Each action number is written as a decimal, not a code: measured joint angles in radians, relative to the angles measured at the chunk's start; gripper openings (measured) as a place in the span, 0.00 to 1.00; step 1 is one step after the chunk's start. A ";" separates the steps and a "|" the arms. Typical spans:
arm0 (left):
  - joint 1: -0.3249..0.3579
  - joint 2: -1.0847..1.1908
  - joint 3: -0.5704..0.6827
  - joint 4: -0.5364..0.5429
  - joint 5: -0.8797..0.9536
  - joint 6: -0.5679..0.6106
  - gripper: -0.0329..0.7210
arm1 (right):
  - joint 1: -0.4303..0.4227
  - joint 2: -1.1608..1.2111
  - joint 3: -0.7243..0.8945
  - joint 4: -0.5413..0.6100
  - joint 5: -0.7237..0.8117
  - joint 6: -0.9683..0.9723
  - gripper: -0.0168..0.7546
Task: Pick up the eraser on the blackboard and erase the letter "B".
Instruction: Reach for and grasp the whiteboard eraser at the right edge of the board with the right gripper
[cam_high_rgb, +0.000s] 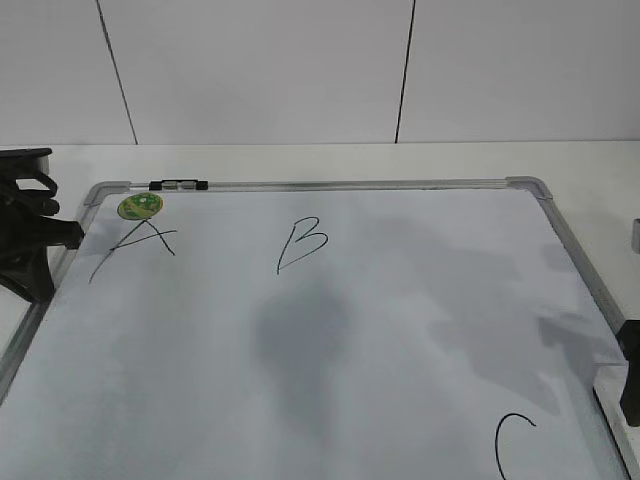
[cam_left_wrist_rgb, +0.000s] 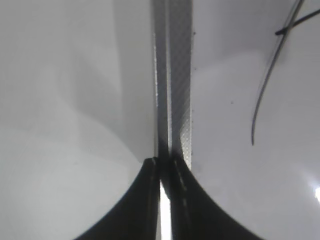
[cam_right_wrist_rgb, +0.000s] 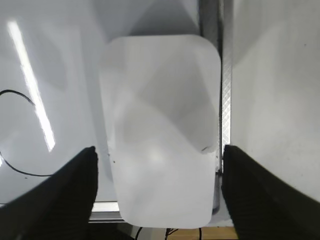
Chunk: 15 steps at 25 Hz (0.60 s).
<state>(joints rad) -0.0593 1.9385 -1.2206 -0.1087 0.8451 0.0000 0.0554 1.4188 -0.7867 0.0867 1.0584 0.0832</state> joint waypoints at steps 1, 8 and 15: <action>0.000 0.000 0.000 0.000 0.000 0.000 0.07 | 0.000 0.000 0.000 0.000 0.000 0.000 0.79; 0.000 0.000 0.000 0.000 0.000 0.000 0.07 | 0.000 0.000 0.000 0.000 0.010 0.000 0.87; 0.000 0.000 0.000 0.000 0.000 0.000 0.07 | 0.000 0.000 0.030 0.000 -0.032 0.000 0.88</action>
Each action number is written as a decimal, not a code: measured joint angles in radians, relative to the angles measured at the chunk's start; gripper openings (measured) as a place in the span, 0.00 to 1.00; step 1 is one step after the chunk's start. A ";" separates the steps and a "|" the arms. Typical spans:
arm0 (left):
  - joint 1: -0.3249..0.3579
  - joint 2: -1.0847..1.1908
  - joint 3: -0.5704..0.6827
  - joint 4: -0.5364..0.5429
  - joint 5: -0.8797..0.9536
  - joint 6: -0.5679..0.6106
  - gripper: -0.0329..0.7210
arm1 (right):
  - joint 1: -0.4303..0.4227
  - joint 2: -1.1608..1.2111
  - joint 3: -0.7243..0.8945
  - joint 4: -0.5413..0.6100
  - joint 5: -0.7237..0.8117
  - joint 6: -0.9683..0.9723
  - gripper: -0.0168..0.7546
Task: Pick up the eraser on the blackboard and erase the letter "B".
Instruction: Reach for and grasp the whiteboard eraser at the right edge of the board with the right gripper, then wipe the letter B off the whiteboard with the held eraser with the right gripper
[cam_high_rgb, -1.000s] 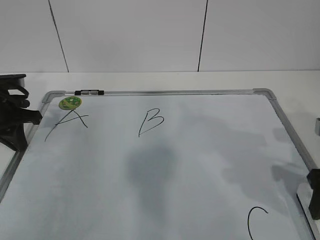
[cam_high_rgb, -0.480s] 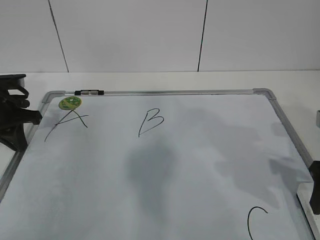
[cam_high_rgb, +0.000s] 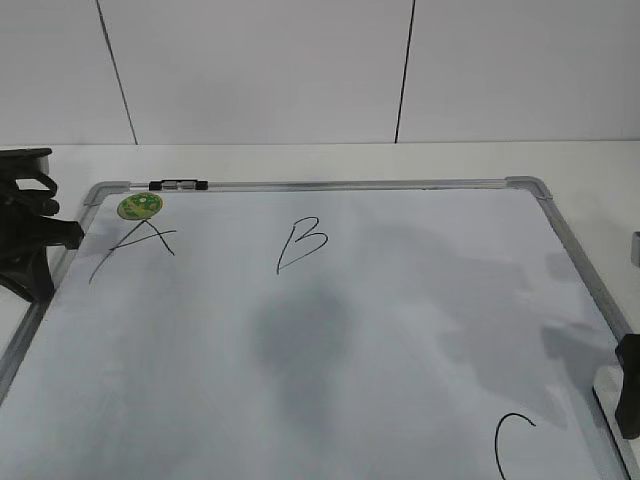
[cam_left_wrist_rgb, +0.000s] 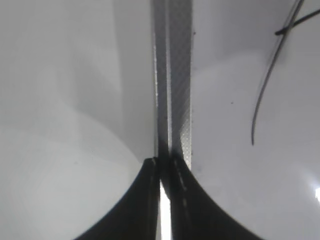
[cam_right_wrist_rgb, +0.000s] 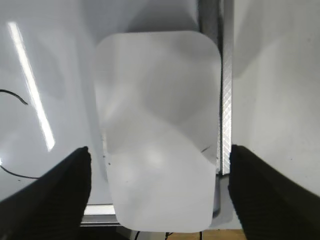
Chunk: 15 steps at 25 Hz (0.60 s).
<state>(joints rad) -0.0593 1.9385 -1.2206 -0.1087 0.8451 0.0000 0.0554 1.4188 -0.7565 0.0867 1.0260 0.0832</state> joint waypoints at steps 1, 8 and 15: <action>0.000 0.000 0.000 0.000 0.000 0.000 0.07 | 0.000 0.000 0.009 0.002 -0.007 0.000 0.88; 0.000 0.000 0.000 0.000 0.000 0.000 0.07 | 0.000 0.000 0.032 0.010 -0.061 0.000 0.88; 0.000 0.000 0.000 0.000 0.000 0.000 0.07 | 0.000 0.000 0.104 0.012 -0.115 0.000 0.87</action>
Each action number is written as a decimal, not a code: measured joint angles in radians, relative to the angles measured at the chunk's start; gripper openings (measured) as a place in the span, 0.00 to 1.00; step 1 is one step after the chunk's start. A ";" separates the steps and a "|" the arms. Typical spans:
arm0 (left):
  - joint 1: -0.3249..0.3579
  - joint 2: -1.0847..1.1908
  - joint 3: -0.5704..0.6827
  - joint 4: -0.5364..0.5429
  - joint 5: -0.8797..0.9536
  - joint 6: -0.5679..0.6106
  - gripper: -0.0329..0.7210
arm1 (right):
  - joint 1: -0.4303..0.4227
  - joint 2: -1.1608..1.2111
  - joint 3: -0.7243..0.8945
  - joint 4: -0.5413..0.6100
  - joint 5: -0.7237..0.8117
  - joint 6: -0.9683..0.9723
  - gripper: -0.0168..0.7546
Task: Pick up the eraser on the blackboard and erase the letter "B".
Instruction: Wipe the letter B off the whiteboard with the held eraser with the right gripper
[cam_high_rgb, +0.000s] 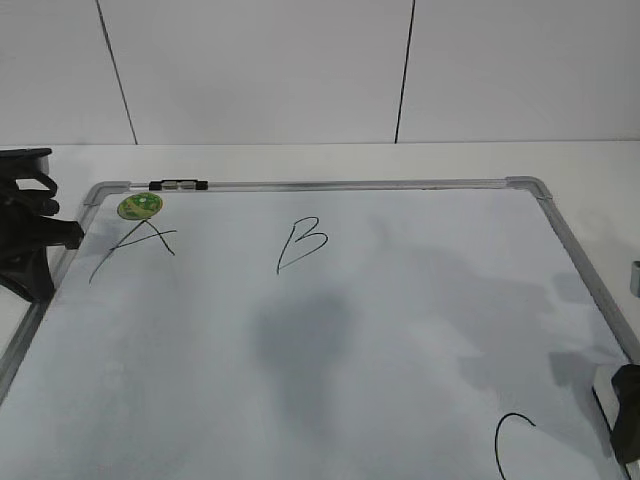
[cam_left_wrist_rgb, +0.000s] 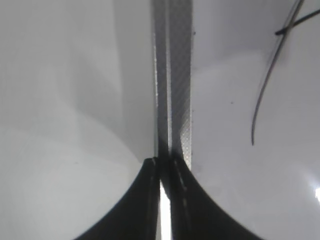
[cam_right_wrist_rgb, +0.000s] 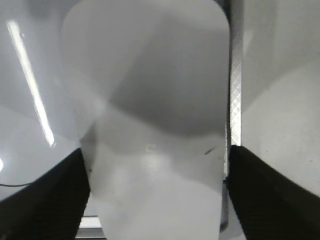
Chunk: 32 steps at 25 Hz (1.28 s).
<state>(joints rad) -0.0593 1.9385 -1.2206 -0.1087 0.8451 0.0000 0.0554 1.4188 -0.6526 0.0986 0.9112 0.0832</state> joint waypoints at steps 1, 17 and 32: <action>0.000 0.000 0.000 0.000 0.000 0.000 0.07 | 0.000 0.000 0.002 0.000 -0.007 0.000 0.86; 0.000 0.000 0.000 0.000 0.000 0.000 0.07 | 0.000 0.008 0.002 0.002 -0.051 -0.004 0.73; 0.000 0.000 0.000 0.000 0.000 0.000 0.07 | 0.000 0.021 -0.147 0.000 0.104 -0.004 0.72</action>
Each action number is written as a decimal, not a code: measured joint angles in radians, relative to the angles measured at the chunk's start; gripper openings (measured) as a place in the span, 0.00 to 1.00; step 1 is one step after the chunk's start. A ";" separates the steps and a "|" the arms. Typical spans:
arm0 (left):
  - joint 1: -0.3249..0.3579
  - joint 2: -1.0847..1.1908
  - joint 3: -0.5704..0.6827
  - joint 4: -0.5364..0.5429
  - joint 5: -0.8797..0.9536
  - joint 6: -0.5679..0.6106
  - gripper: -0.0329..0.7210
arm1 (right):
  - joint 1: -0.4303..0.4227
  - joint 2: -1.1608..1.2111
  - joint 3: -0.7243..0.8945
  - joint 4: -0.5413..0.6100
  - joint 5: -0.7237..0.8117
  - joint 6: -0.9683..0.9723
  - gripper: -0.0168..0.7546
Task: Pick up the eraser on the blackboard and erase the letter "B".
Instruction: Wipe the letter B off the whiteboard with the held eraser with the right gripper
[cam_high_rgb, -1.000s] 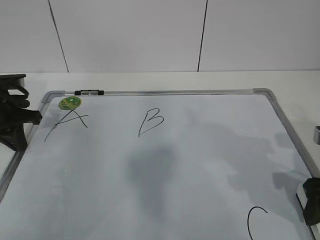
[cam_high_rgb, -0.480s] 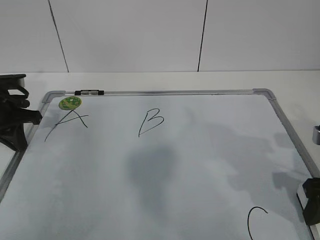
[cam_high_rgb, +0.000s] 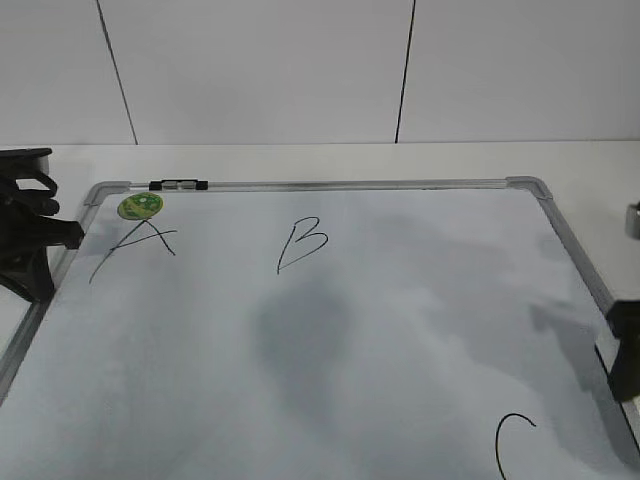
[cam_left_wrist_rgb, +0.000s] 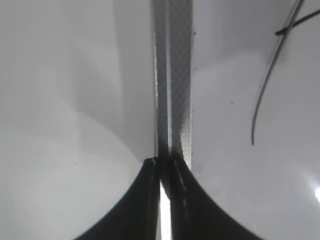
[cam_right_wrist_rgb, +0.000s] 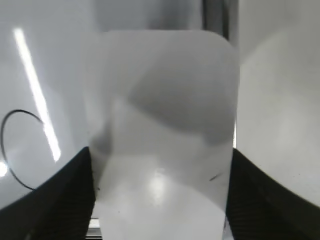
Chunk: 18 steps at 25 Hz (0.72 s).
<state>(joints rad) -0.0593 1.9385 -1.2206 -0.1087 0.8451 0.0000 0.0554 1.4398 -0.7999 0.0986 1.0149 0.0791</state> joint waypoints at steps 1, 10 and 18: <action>0.000 0.000 0.000 0.000 0.000 0.000 0.07 | 0.000 0.000 -0.032 0.000 0.025 0.002 0.72; 0.000 0.000 0.000 -0.002 0.000 0.000 0.07 | 0.007 0.115 -0.317 0.018 0.193 0.002 0.72; 0.000 0.000 0.000 -0.003 0.004 0.000 0.07 | 0.166 0.375 -0.639 0.016 0.202 0.010 0.72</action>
<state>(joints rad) -0.0593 1.9385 -1.2206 -0.1119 0.8491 0.0000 0.2218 1.8153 -1.4394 0.1150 1.2169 0.0892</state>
